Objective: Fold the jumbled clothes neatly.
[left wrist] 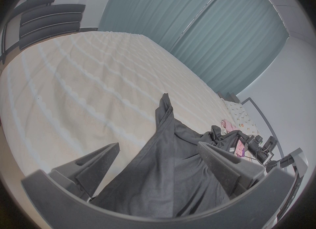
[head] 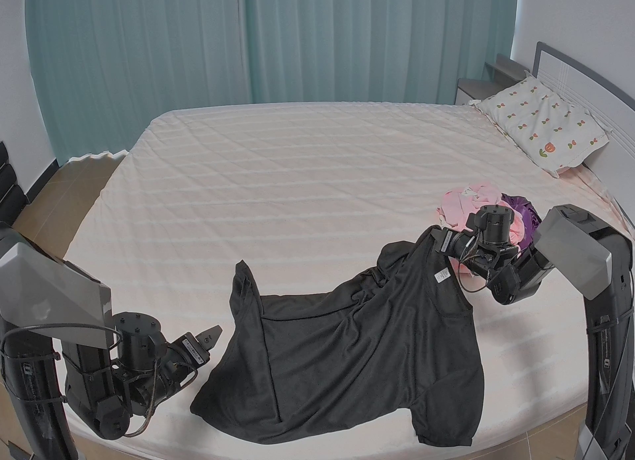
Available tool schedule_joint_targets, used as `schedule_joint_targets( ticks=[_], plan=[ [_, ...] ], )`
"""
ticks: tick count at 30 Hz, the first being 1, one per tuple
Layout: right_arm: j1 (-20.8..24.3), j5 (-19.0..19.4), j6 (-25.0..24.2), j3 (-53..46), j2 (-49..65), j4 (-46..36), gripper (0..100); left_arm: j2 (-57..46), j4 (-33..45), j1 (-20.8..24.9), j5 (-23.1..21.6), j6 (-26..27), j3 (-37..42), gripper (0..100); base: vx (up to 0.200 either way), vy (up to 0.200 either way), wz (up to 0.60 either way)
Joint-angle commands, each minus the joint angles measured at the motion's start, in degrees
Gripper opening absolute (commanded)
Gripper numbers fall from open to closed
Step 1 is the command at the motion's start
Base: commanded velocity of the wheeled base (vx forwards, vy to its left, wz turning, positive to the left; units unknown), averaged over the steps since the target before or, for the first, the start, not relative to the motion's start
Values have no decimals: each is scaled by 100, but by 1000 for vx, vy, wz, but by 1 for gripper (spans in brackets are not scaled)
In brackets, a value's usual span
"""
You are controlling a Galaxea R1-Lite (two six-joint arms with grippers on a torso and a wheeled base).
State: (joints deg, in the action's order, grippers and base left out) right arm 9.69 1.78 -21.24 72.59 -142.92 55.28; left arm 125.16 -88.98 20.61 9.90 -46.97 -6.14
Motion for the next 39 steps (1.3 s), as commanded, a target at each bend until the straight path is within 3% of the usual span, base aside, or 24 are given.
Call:
schedule_joint_targets(
  ticks=[1, 10, 12, 18, 25, 39],
  plan=[
    [-38, -29, 14, -457, -16, -79, 100, 43, -102, 66, -32, 21, 122, 100, 0, 0, 0],
    [-530, 33, -258, -1608, 766, 70, 100, 131, -102, 285, -216, 215, 606, 100, 0, 0, 0],
    [-565, 51, -750, -2162, 1153, 272, 100, 114, -102, 276, -225, 197, 606, 100, 0, 0, 0],
    [-591, 24, -1146, -2926, 1548, 580, 100, 87, -102, 285, -234, 56, 614, 100, 0, 0, 0],
    [-275, -11, -2095, -4342, 2075, 1309, 100, 167, -102, 294, -243, -14, 606, 100, -57, 0, 0],
    [-55, -125, -2157, -4790, 2049, 1687, 100, 219, -102, 285, -260, -286, 439, 100, -14, -14, 0]
  ],
)
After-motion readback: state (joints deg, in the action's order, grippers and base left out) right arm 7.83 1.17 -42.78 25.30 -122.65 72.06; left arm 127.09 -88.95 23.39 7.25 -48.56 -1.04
